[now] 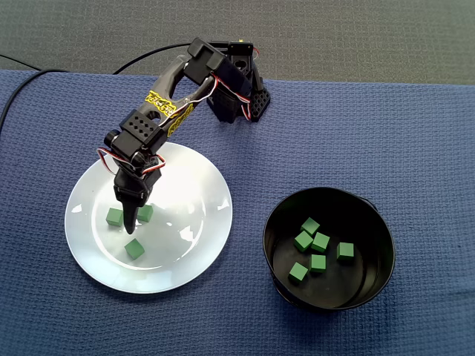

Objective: Pick up the items on the white plate and put them in the black container.

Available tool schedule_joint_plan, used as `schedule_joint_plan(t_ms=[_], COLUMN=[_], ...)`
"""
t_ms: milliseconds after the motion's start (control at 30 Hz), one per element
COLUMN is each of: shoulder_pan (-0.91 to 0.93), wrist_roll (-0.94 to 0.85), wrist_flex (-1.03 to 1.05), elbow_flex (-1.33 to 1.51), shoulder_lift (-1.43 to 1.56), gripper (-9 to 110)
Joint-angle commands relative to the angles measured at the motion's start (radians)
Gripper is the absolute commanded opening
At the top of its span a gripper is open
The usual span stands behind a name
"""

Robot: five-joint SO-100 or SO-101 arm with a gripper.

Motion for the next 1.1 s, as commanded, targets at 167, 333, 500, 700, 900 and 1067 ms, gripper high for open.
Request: schedule_joint_plan(t_ms=[167,333,500,700,900,1067], shoulder_pan=[-0.029,-0.034,-0.035,-0.018,-0.005,-0.002], wrist_roll=[-0.052,-0.061,-0.084,-0.115,-0.13,-0.135], wrist_flex=[0.026,0.014,0.009,-0.009,-0.02,-0.025], elbow_flex=[-0.075,-0.074,-0.075,-0.081,-0.103,-0.115], shoulder_lift=[-0.046,-0.058,-0.069,-0.08,-0.095,-0.101], gripper=[36,33,25,22,17,9])
